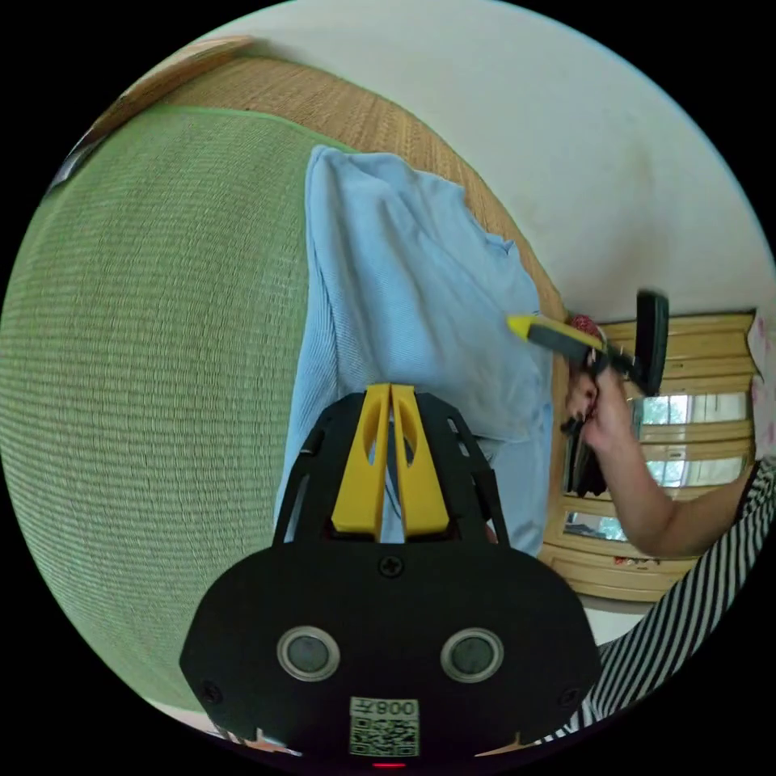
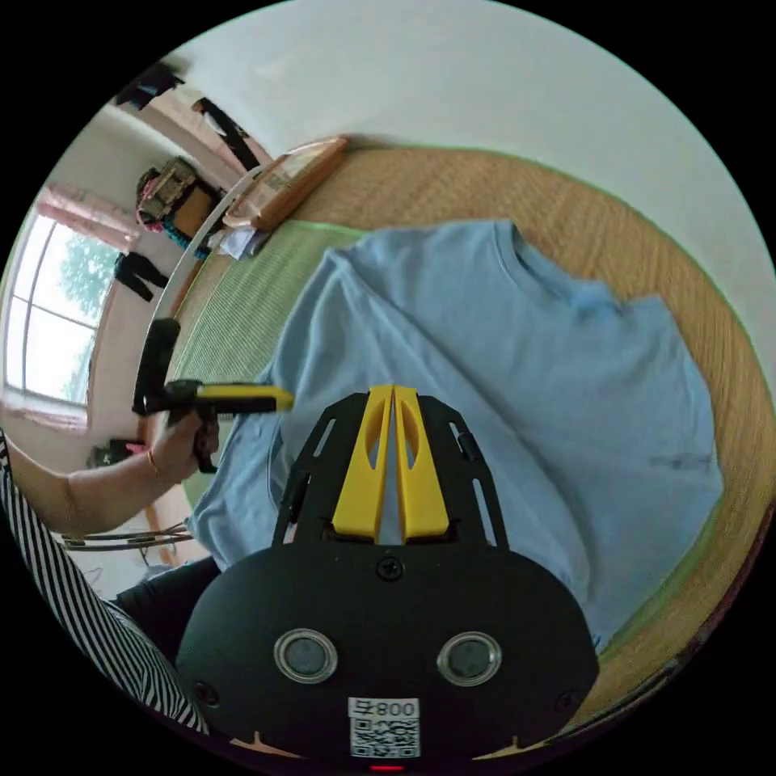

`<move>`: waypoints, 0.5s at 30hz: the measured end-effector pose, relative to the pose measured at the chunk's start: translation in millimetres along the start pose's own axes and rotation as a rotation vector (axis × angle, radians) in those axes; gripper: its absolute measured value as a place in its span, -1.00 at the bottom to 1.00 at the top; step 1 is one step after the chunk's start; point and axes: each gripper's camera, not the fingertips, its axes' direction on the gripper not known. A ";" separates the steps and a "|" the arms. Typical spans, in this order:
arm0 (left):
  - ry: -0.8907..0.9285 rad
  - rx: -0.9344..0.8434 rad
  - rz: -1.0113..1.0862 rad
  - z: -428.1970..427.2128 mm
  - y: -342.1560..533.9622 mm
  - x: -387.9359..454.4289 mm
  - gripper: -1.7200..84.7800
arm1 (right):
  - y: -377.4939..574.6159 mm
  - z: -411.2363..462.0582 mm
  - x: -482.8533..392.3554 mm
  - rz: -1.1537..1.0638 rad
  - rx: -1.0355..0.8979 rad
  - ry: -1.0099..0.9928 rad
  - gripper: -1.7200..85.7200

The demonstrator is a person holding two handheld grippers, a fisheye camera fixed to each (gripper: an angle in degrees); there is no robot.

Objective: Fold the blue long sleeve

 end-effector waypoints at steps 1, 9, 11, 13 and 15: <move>0.001 0.011 0.022 -6.5 -5.8 9.5 -0.96 | 25.8 -4.6 11.1 0.039 -0.009 0.006 -0.96; -0.075 -0.114 0.058 7.5 -38.3 49.8 -0.96 | 114.1 17.8 102.9 0.318 -0.047 -0.117 -0.96; -0.022 -0.102 0.068 -15.1 -36.4 62.7 -0.95 | 118.4 8.4 113.7 0.323 -0.012 -0.165 -0.96; 0.007 -0.102 0.031 -32.7 -24.0 61.8 -0.95 | 132.5 -5.8 119.9 0.293 -0.003 -0.153 -0.96; 0.026 -0.135 -0.035 -46.5 -4.3 53.8 -0.94 | 153.6 -12.6 127.4 0.310 -0.019 -0.163 -0.95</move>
